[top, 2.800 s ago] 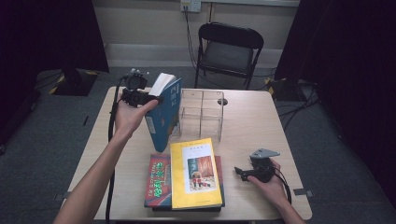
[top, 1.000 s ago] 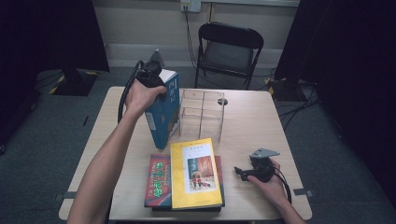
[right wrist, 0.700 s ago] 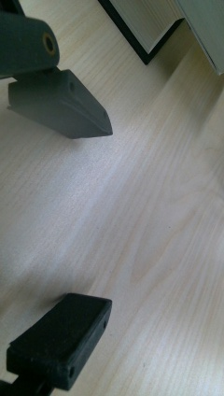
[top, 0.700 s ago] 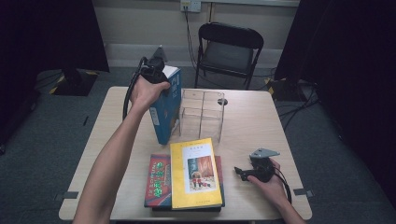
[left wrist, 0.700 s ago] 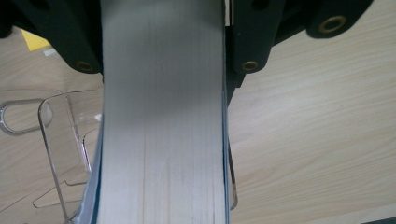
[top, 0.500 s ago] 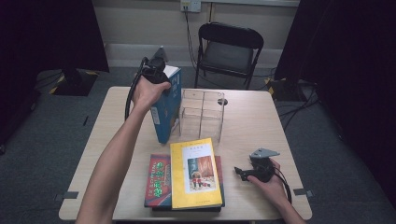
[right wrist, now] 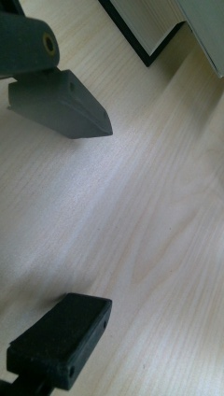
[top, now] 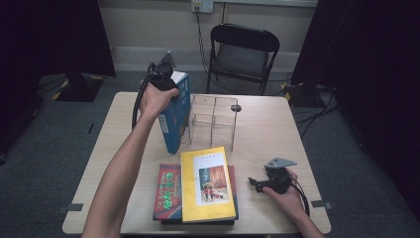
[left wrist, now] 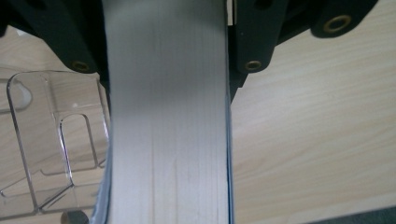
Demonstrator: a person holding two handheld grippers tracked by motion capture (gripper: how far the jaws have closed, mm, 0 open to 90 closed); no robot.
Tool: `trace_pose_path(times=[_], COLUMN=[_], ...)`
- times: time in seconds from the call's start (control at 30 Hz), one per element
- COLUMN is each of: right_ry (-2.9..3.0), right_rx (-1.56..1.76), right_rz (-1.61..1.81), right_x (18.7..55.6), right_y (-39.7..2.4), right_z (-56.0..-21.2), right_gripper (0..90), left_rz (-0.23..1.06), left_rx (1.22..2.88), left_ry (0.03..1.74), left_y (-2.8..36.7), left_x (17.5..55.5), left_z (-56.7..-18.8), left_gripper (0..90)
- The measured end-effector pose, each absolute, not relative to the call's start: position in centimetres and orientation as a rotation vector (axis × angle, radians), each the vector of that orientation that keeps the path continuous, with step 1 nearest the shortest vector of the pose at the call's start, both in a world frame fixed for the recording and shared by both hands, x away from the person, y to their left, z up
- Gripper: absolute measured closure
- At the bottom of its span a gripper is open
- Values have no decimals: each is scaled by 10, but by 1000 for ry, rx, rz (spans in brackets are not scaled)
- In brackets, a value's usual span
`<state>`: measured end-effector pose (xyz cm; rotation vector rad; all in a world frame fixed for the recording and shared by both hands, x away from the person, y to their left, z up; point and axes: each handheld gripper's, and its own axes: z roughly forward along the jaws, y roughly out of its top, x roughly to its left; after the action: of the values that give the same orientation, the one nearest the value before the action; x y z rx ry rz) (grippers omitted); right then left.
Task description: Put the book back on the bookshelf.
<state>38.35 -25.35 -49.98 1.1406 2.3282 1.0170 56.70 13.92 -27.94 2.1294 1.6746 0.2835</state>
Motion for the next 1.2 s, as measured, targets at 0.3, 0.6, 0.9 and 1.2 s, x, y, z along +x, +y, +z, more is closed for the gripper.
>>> trace_pose_path(times=[0.3,0.6,0.9,1.2], right_ry=[2331,2331,2331,2329], right_rx=[1138,1138,1138,1141], right_rz=[1016,1016,1016,1015], right_x=[383,383,383,383], right_y=[-254,-254,-254,-253], right_z=[-500,-500,-500,-500], right_gripper=[141,141,141,141], left_rz=[320,336,328,419], left_rx=[2090,2089,2058,1946], left_ry=[1639,1576,1475,1304], left_y=[146,148,158,174], left_x=[560,550,534,508], left_z=[-276,-278,-286,-291], left_gripper=[560,489,433,415])
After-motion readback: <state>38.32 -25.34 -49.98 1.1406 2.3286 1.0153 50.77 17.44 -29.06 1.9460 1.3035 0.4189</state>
